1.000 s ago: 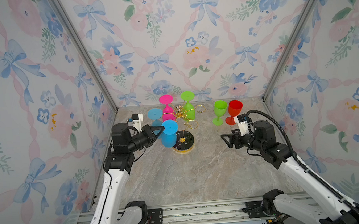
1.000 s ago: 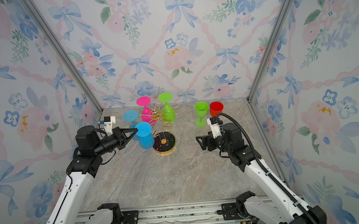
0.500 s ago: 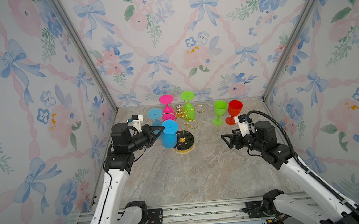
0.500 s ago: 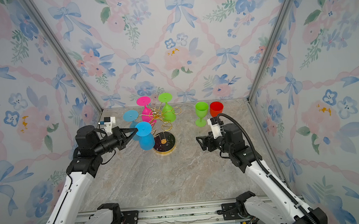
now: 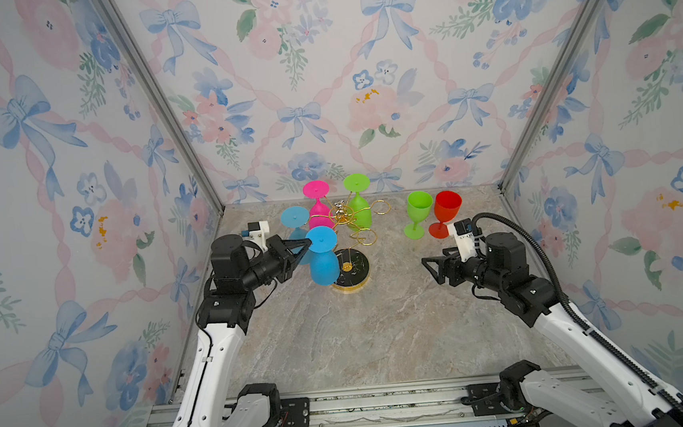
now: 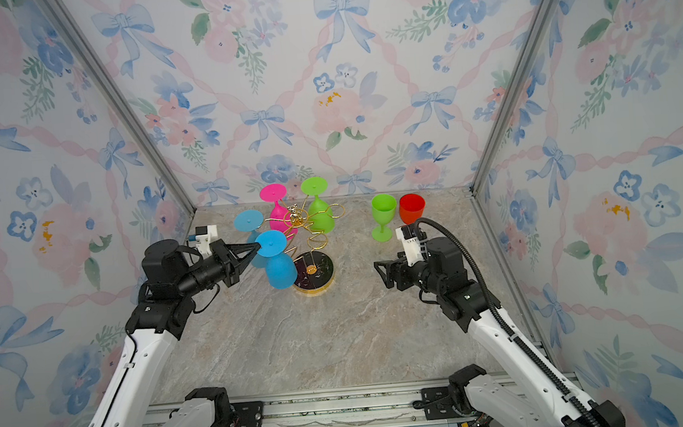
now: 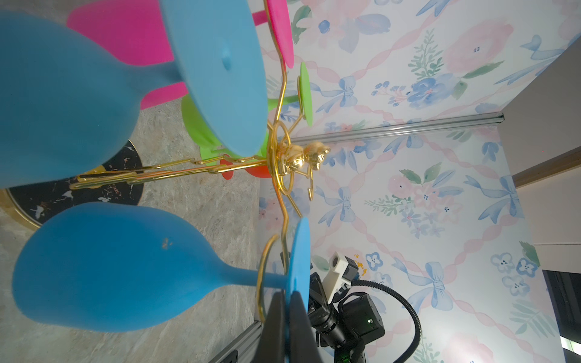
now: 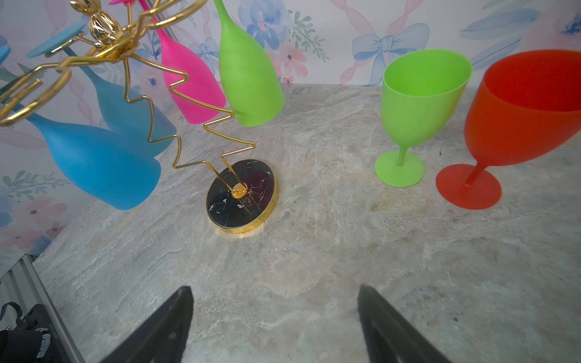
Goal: Take the wine glass off the wine glass rack
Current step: 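Lift the blue glass off its rack hook with the left gripper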
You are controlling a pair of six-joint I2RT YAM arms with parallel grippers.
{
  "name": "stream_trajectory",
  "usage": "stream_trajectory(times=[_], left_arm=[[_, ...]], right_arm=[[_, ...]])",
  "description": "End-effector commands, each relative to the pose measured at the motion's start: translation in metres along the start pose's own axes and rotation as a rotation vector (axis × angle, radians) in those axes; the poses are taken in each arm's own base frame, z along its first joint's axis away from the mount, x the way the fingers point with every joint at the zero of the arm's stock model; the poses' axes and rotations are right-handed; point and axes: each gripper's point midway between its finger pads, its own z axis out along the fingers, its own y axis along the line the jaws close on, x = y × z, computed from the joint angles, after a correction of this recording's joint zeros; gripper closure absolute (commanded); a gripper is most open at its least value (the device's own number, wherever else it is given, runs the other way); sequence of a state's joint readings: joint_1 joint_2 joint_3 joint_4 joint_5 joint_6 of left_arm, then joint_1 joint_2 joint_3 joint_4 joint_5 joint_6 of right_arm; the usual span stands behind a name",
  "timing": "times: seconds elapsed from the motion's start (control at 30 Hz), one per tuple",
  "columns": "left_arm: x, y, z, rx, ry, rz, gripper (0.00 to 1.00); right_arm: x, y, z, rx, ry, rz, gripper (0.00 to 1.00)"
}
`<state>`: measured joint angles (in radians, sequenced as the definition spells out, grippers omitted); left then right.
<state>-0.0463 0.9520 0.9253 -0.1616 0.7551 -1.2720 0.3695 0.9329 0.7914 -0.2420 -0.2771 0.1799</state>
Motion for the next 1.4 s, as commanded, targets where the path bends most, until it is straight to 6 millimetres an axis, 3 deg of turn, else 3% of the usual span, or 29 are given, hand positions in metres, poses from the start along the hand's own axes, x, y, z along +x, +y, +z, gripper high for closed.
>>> stream_trajectory(times=[0.0, 0.33, 1.37], left_arm=[[-0.002, -0.012, -0.002, 0.025, -0.02, -0.01, 1.0], [-0.004, -0.01, 0.001, 0.011, -0.049, -0.087, 1.0], [-0.005, -0.028, 0.008, -0.004, -0.153, -0.143, 1.0]], right_arm=[[0.005, 0.001, -0.001, 0.0, 0.0, 0.008, 0.16], [0.002, 0.002, -0.003, -0.001, -0.008, 0.012, 0.16], [0.002, 0.003, -0.009, 0.001, -0.016, 0.013, 0.15]])
